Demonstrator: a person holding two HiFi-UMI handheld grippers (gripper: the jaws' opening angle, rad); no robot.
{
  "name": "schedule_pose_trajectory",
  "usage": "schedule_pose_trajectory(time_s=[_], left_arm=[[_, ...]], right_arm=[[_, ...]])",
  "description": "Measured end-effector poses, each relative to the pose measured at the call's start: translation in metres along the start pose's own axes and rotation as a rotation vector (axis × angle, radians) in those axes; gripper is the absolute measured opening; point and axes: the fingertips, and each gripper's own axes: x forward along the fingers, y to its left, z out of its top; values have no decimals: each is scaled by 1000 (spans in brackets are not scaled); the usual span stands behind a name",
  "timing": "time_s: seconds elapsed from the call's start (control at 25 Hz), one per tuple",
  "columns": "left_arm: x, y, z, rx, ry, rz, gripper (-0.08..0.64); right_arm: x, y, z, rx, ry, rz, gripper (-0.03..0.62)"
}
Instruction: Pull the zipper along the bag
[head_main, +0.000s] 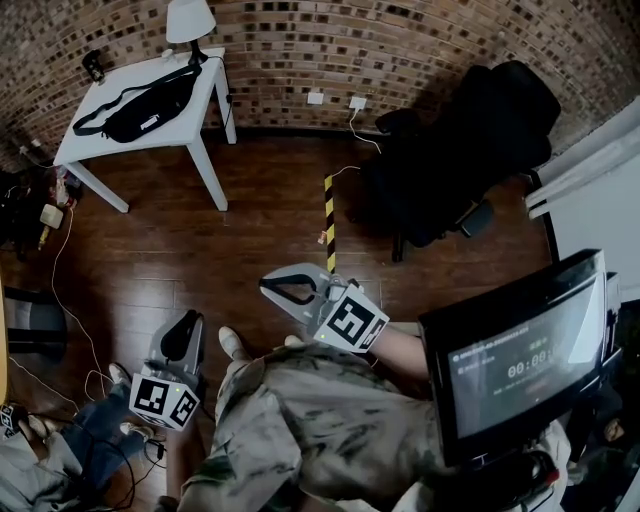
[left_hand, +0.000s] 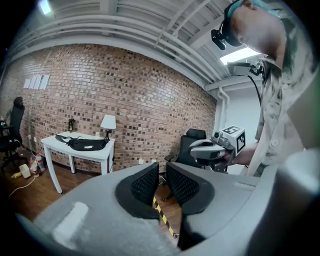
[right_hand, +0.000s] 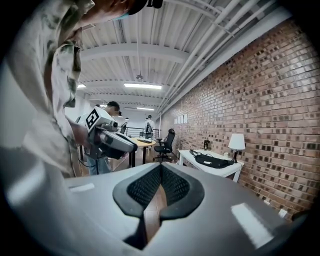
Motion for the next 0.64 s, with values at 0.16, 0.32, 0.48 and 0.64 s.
schedule_pose_trajectory(time_s=[0.16, 0.32, 0.48, 0.64], left_arm=[[5, -1, 2, -6, 8, -1, 51], [9, 0, -2, -9, 13, -2, 51], [13, 0, -5, -10, 13, 2, 51], [20, 1, -8, -22, 18, 11, 51]], right_arm=[[-1, -4, -1, 8, 10, 5, 9], [-1, -5, -4, 11, 9, 8, 9], [-3, -8, -11, 10, 15, 8, 9], [-3, -15, -20, 12, 28, 15, 9]])
